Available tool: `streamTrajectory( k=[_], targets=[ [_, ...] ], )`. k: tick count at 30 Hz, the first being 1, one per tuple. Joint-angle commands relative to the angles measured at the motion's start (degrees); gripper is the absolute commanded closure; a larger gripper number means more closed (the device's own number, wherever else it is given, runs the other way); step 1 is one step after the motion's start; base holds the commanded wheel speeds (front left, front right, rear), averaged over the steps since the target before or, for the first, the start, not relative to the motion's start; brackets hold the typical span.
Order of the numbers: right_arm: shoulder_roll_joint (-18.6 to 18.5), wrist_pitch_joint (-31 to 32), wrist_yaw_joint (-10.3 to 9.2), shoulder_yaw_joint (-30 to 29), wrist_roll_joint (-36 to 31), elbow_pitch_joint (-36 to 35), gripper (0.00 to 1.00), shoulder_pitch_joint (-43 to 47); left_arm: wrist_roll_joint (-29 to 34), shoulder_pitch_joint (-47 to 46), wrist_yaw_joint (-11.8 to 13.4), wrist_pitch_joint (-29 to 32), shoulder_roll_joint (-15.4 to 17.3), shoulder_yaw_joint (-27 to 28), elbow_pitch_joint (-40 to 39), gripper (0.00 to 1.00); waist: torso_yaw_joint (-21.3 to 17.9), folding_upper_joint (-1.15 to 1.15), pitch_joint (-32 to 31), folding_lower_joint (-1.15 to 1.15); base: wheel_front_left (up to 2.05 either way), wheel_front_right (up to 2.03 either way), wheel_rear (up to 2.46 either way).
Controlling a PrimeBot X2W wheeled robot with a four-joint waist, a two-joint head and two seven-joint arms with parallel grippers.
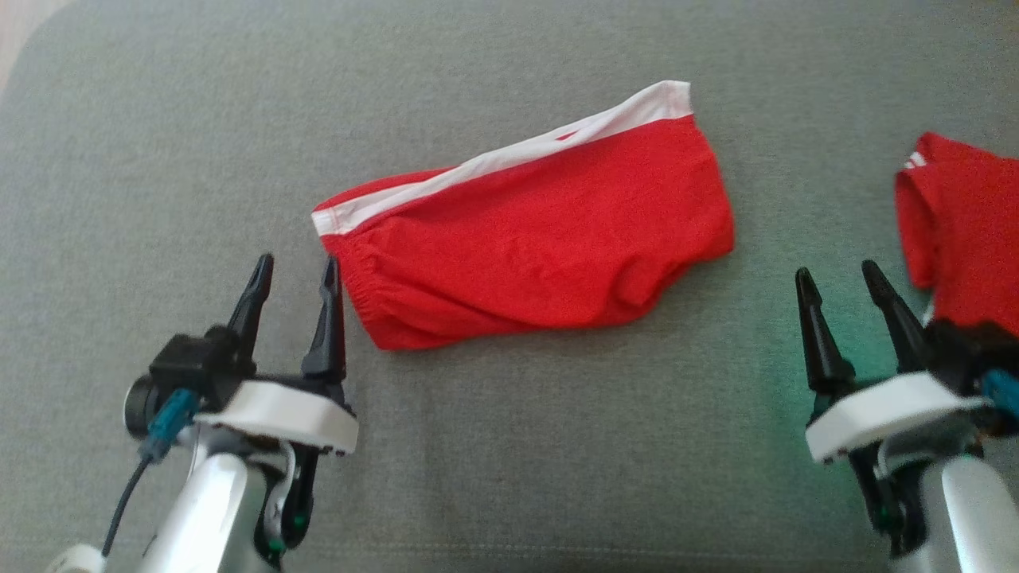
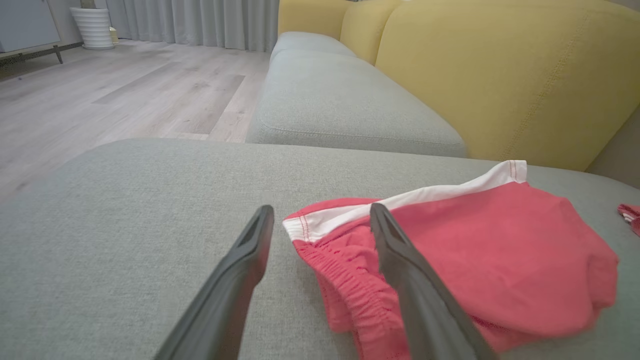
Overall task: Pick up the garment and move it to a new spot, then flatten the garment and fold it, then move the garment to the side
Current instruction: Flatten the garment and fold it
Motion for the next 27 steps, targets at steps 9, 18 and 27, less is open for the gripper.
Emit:
streamTrajectory(
  k=[9, 18, 27],
  targets=[
    [-3.8, -0.8, 0.37, 8.5, 2.8, 19.2, 0.00, -17.5, 0.5, -6.4, -1.8, -1.1, -1.0, 0.2, 0.1, 0.00, 5.3, 0.00, 4.6, 0.00, 0.00, 0.00, 0.00],
    [-2.8, 3.1, 0.37, 11.8, 2.2, 31.7, 0.56, -23.0, 0.6, -7.7, -2.7, -1.5, -2.5, 0.6, 1.5, 0.00, 6.6, 0.00, 5.3, 0.00, 0.00, 0.00, 0.00],
    [-1.0, -1.0, 0.37, 12.4, 5.3, 31.1, 1.00, -21.0, 1.7, -6.6, -3.1, -1.5, -2.9, 2.0, 1.0, 0.00, 4.8, 0.00, 4.1, 0.00, 0.00, 0.00, 0.00]
  ],
)
